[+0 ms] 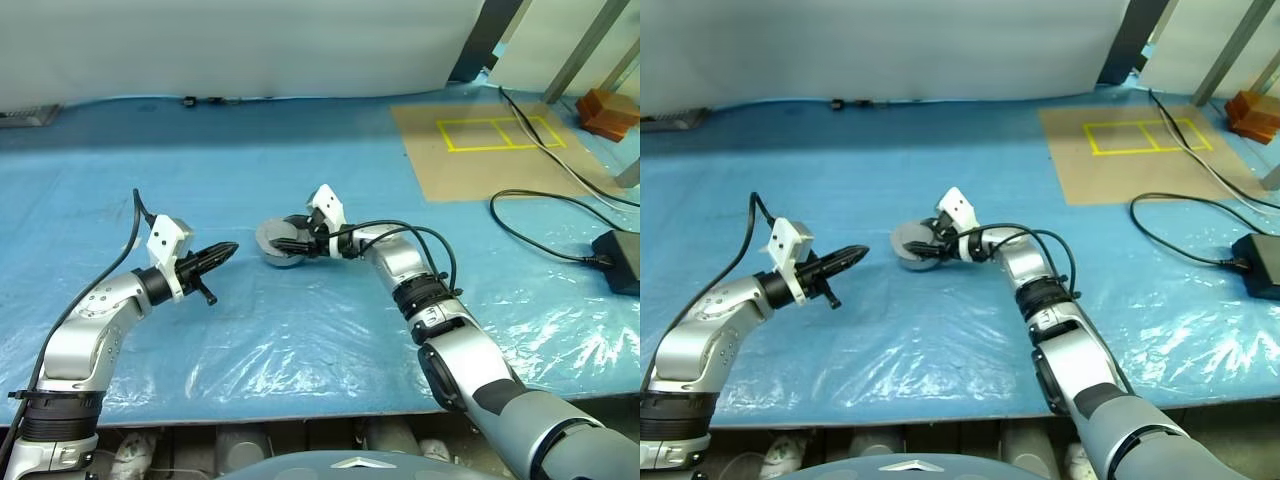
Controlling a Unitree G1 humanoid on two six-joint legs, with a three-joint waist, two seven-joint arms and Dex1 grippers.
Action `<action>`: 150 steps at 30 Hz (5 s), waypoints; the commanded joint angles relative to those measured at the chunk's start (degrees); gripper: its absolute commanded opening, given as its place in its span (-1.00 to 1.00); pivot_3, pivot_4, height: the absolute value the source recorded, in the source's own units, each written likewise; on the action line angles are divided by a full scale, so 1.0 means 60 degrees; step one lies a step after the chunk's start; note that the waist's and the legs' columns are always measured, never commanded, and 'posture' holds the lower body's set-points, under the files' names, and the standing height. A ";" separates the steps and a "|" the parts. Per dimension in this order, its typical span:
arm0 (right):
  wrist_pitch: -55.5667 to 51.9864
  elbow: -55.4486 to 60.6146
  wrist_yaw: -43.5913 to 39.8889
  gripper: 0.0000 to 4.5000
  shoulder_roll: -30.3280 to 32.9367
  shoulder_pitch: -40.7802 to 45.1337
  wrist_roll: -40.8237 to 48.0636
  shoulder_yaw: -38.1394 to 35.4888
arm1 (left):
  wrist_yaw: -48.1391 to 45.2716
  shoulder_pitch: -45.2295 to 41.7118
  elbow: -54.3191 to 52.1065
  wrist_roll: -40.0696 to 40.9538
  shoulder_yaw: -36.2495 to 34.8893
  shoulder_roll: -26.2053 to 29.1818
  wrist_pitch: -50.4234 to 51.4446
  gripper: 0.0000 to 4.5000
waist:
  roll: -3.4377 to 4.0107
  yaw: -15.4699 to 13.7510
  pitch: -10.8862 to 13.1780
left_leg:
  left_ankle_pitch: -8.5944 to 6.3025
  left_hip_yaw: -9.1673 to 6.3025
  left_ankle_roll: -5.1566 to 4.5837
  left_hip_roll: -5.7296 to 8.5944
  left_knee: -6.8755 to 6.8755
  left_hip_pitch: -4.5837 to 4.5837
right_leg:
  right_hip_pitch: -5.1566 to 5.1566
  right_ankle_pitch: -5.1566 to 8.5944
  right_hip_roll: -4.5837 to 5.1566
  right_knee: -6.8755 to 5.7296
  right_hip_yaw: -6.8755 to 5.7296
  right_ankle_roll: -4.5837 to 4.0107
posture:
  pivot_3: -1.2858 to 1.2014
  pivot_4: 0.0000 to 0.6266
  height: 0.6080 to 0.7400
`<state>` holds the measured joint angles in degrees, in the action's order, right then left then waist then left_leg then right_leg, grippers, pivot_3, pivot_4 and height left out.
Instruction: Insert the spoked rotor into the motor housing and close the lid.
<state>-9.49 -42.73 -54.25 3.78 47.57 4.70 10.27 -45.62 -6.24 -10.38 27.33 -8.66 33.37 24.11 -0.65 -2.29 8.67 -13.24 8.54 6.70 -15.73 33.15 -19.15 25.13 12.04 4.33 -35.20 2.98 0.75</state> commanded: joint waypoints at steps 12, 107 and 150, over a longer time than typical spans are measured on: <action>-0.1742 0.0777 -0.0752 0.30 0.0064 -0.0436 0.0518 0.0120 | -0.0044 -0.0033 -0.0120 -0.0083 0.0057 -0.0058 -0.0264 -1.00 | 0.0000 0.0009 0.0000 | 0.0000 0.0000 0.0001 -0.0001 -0.0017 0.0001 | -0.0001 0.0001 0.0000 0.0020 -0.0006 -0.0001 | 0.03 -0.52 1.00; -0.1177 0.0153 0.0850 0.30 0.0704 -0.1563 -0.1018 0.1371 | 0.0182 -0.2177 0.3341 -0.2466 0.2105 -0.1395 -0.1382 -1.00 | 0.0134 -0.0014 -0.0317 | -0.0005 0.0016 0.0001 0.0061 -0.0141 0.0022 | -0.0054 0.0055 0.0072 0.0130 -0.0024 0.0053 | 0.03 -0.52 1.00; -0.8901 0.1898 0.0912 0.88 0.1722 -0.1331 0.4365 -0.2807 | 0.0028 -0.2176 0.3246 -0.2699 0.2188 -0.1511 -0.1454 -1.00 | 0.0107 -0.0080 -0.0222 | 0.0002 0.0001 0.0001 0.0124 -0.0218 -0.0047 | -0.0065 0.0043 0.0138 0.0234 -0.0080 0.0136 | 0.03 -0.52 1.00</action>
<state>-59.48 -30.97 -49.18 14.47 39.90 29.97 -7.12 -44.87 -20.15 8.56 11.76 2.84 24.46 14.81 -0.01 -2.77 7.34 -13.22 8.54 6.71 -15.00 31.84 -19.37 24.67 12.30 5.16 -33.81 2.48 1.56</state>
